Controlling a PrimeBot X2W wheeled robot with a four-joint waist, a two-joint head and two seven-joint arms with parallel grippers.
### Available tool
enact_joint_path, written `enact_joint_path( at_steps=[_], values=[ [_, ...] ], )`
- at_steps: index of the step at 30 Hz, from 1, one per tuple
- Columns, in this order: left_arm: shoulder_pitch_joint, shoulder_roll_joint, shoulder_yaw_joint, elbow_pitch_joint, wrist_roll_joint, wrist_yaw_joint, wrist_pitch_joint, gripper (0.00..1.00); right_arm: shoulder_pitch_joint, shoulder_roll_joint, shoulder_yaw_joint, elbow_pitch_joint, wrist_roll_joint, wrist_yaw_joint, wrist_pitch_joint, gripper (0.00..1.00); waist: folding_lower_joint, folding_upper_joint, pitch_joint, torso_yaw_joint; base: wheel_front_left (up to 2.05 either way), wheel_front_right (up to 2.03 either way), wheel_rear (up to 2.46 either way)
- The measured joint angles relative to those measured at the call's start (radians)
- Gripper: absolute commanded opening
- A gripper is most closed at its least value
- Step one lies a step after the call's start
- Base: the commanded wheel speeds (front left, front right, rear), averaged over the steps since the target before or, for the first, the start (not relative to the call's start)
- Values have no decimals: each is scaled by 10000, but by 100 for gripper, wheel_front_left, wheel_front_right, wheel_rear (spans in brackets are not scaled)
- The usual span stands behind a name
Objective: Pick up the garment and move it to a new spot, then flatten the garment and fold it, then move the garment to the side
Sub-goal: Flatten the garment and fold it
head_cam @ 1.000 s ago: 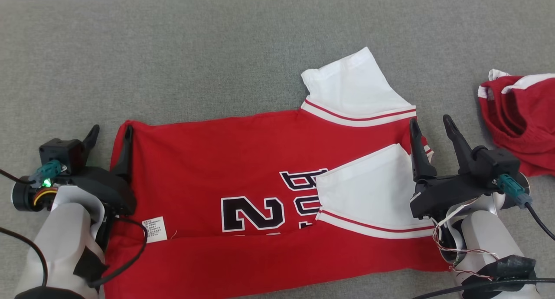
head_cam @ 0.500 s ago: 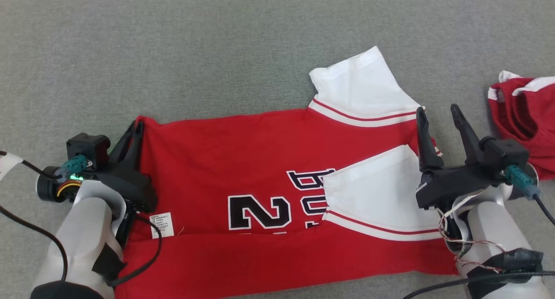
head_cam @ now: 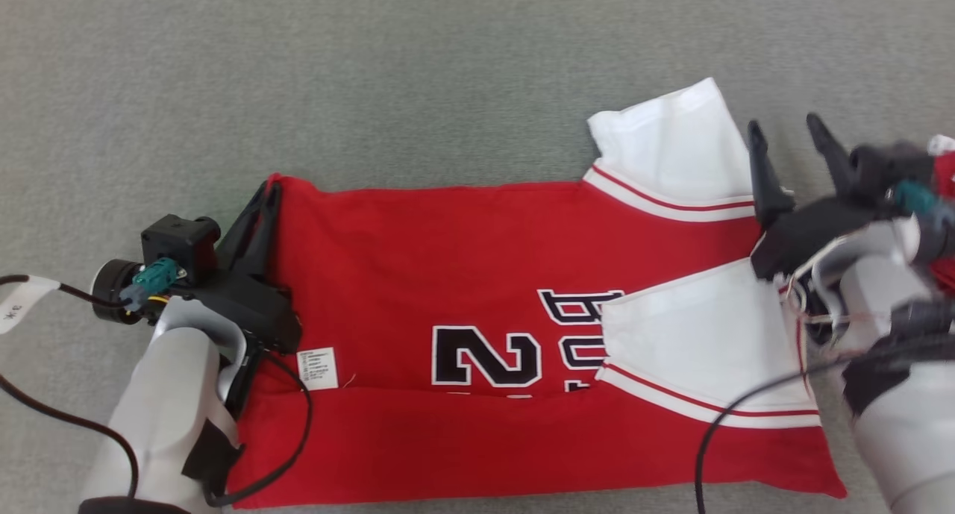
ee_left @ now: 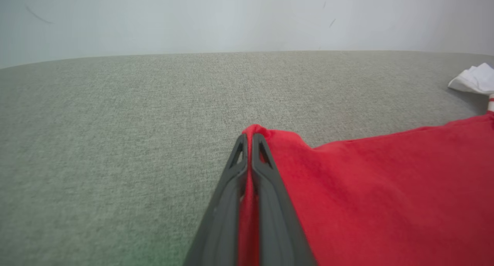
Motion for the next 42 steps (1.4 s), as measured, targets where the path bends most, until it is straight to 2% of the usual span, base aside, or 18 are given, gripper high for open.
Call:
enact_joint_path(
  at_steps=[8,16,17,18,19,20,21,32,38,42],
  values=[
    [110,-324,-276,-600,123,-29,0,0,-2124,-366,1143,2176,947,2,1237,100,0,1,271,584,0,0,0],
    [-110,-545,-591,-708,109,-44,0,0,-3207,-564,2105,3321,1522,0,2033,100,0,1,637,1068,0,0,0],
    [-115,-562,-606,-713,98,-44,0,0,-3276,-566,2194,3421,1599,2,2138,85,0,1,679,1107,0,0,0],
    [-126,-573,-621,-723,88,-46,-2,0,-3322,-562,2272,3482,1693,0,2140,65,0,1,722,1138,0,0,0],
    [-142,-579,-633,-729,73,-48,-2,0,-3362,-564,2374,3521,1712,2,2107,39,1,1,762,1163,0,0,0],
    [-159,-589,-637,-734,69,-56,-2,0,-3409,-564,2451,3565,1762,2,2042,7,0,0,795,1182,0,0,0],
    [-162,-596,-639,-740,67,-56,-2,0,-3471,-560,2518,3609,1816,2,1992,0,0,0,821,1194,0,0,0],
    [49,-476,-232,-802,42,-56,-2,0,-3423,-583,3168,3804,2305,2,512,0,1,1,538,974,0,0,0],
    [655,-295,-35,-955,10,-56,0,0,-2647,-759,3586,3085,2738,2,33,0,-1,1,57,811,0,0,0],
    [1086,-186,111,-1335,-2,-56,0,0,-1892,-1037,3684,2178,3016,2,-21,0,-1,1,-323,695,0,0,0]
  ],
)
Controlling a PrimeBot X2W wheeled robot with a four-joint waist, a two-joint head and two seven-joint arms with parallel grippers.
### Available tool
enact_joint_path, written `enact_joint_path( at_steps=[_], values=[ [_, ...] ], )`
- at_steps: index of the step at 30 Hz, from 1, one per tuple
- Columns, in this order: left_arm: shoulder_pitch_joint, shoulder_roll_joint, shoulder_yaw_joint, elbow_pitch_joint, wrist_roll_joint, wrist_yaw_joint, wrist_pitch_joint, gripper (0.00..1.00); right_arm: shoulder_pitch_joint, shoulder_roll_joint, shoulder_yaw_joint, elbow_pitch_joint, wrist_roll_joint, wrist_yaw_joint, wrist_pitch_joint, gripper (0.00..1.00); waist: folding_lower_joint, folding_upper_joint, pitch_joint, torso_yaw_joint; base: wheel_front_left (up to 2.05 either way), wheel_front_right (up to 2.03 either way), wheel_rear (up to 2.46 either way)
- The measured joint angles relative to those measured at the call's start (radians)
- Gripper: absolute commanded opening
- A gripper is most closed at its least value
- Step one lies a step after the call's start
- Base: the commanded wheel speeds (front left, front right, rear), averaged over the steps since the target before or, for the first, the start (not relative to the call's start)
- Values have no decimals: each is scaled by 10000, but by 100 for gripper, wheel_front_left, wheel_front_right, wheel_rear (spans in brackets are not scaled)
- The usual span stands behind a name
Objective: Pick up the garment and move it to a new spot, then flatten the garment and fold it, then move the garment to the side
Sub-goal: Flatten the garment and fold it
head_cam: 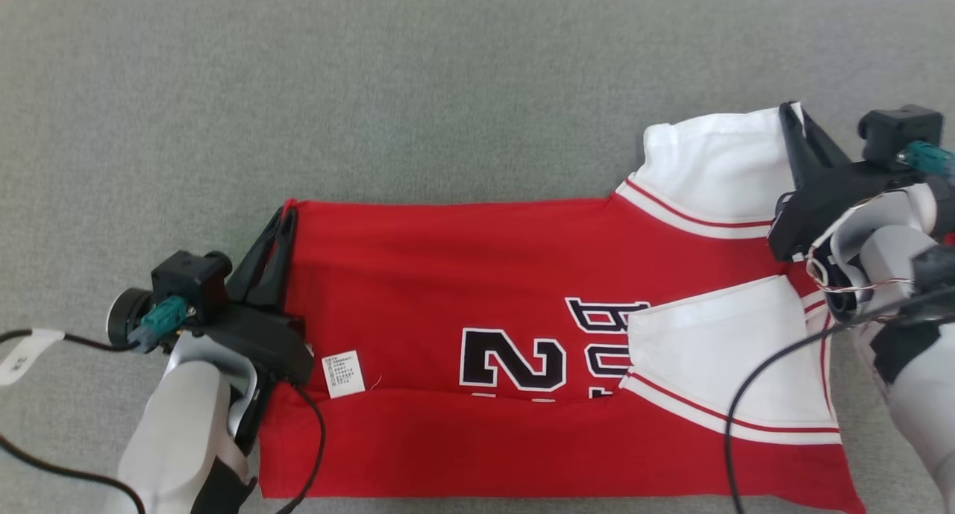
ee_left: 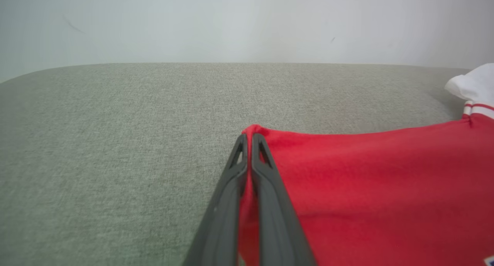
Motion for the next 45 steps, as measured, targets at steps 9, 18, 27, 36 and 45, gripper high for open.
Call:
enact_joint_path(
  at_steps=[9,18,27,36,45],
  values=[
    [994,151,88,-491,-111,0,0,0,2234,-593,-1064,-2840,-19,-2,-12,0,-1,-1,-679,-285,0,0,0],
    [1963,163,401,-903,-144,0,0,0,4697,-642,-1925,-4571,-224,0,-12,0,-1,-1,-1168,-539,0,0,0],
    [2817,63,721,-1018,-144,0,0,0,6250,-203,-2021,-5141,-228,0,-12,0,-1,-1,-1601,-736,0,0,0],
    [3386,-54,1072,-1035,-148,0,0,0,6845,92,-2176,-5262,-222,-2,-12,0,-1,-2,-1883,-873,0,0,0],
    [3626,-144,1191,-1016,-132,0,0,0,7067,238,-2364,-5016,-332,-2,-12,0,0,-1,-2094,-930,0,0,0]
  ],
)
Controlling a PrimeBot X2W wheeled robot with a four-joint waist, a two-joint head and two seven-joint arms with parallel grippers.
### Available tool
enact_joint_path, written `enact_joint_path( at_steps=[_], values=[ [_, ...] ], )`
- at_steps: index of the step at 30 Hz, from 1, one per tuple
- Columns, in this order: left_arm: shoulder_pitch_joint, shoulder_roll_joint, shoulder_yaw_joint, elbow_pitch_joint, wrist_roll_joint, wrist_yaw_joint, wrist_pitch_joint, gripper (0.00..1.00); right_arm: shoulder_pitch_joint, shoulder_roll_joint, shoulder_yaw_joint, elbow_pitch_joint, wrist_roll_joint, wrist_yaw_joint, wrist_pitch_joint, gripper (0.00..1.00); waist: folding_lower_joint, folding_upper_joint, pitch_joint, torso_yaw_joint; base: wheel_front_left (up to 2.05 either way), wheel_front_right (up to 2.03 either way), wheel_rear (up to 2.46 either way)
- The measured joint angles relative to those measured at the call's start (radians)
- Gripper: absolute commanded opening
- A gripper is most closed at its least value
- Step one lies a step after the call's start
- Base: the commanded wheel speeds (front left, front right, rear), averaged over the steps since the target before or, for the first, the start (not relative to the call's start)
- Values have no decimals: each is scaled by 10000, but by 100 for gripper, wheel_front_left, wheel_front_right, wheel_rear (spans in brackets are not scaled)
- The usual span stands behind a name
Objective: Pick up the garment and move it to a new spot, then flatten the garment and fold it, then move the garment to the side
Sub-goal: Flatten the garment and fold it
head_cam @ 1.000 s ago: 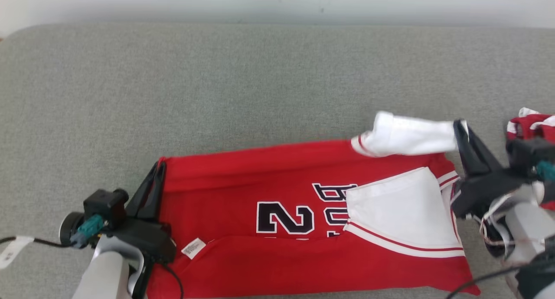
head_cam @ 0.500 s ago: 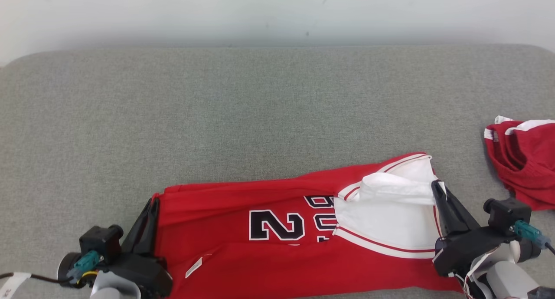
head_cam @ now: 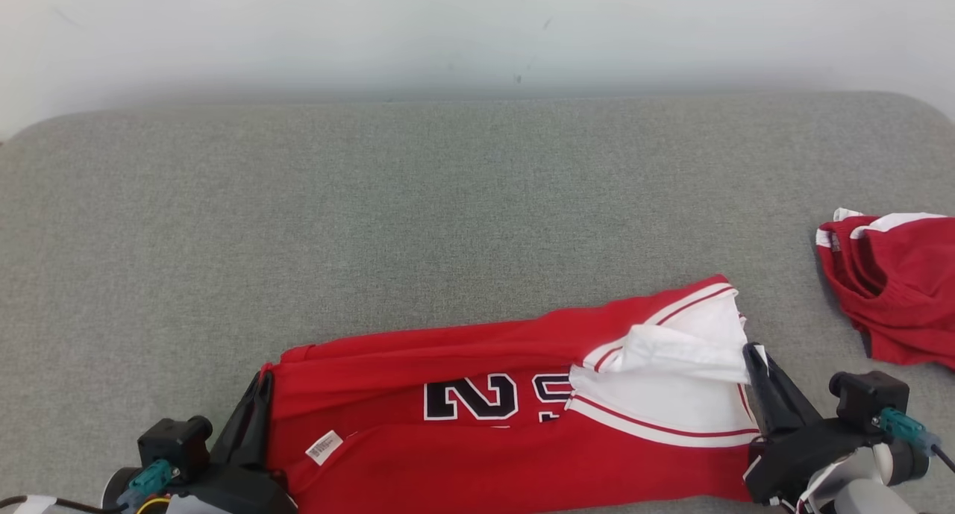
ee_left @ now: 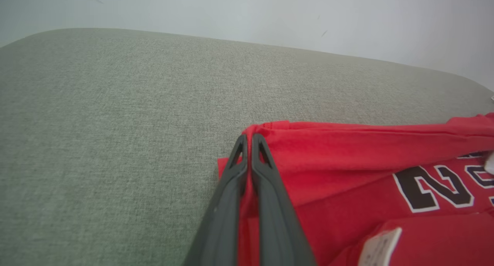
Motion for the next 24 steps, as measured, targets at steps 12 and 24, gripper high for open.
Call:
enact_joint_path(
  at_steps=[12,24],
  values=[
    [417,-79,209,96,92,0,0,0,462,194,130,48,42,2,0,0,0,0,-217,-240,0,0,0],
    [982,-245,510,42,209,104,0,100,616,270,-167,378,27,0,-2,100,0,0,-401,-118,0,0,0]
  ],
)
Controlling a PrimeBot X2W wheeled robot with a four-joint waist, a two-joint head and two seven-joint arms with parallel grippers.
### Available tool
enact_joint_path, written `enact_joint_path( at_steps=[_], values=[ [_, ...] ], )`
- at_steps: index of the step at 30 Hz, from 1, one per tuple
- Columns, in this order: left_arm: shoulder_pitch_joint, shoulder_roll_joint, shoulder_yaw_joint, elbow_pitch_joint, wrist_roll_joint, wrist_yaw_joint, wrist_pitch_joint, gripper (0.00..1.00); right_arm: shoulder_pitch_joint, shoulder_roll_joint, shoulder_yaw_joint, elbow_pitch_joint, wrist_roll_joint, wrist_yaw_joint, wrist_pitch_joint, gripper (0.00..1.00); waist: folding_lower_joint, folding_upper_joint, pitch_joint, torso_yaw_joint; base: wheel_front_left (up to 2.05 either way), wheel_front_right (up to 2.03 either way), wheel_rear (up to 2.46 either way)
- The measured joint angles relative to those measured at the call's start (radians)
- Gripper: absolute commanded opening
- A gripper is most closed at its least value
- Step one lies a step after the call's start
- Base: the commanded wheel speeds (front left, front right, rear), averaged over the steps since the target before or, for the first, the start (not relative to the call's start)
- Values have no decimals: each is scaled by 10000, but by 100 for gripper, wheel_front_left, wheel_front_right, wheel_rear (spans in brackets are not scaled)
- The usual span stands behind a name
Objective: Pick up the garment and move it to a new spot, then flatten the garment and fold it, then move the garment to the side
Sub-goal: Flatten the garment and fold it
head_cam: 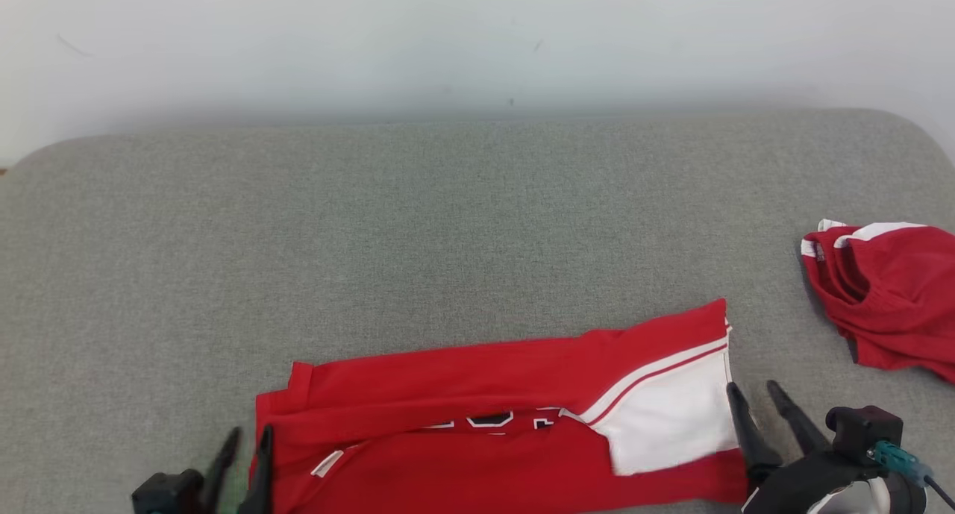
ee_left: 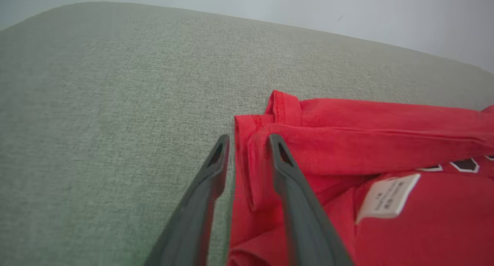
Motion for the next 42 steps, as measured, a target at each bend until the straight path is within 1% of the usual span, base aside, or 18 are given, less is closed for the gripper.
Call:
enact_joint_path(
  at_steps=[3,7,10,12,18,26,30,34,35,37,42],
  values=[
    [272,-8,351,-326,75,328,0,100,60,38,-355,-155,-253,2,0,100,0,0,-99,29,0,0,0],
    [752,-63,571,-669,163,525,0,100,215,173,-662,-293,-606,0,0,100,0,0,-216,78,0,0,0],
    [973,-63,612,-859,161,525,0,100,283,313,-702,-330,-755,0,0,100,0,0,-311,128,0,0,0],
    [1062,-81,629,-966,173,606,0,100,310,380,-777,-272,-811,0,2,100,0,0,-376,164,0,0,0],
    [1290,-81,533,-1317,244,721,0,100,299,660,-1112,151,-1156,0,0,100,-1,0,-532,275,0,0,0],
    [1359,-81,355,-1639,244,779,0,100,-43,832,-1664,731,-1528,0,2,100,1,0,-331,418,0,0,0],
    [1242,-84,217,-1718,234,786,0,100,-292,936,-1916,1290,-1659,0,2,100,1,1,-122,578,0,0,0],
    [1179,-82,148,-1787,234,807,0,100,-575,1062,-1885,1971,-1603,2,2,100,1,1,44,813,0,0,0],
    [1162,-82,169,-1801,224,819,0,100,-731,1085,-1848,2359,-1524,0,-27,100,1,1,111,928,0,0,0],
    [1159,-81,194,-1770,138,805,0,100,-888,1091,-1779,2754,-1427,0,-54,100,1,0,161,1030,0,0,0],
    [1152,-82,242,-1787,161,759,0,100,-1191,1124,-1402,3532,-953,-12,-178,100,-1,-1,230,1191,0,0,0]
  ],
)
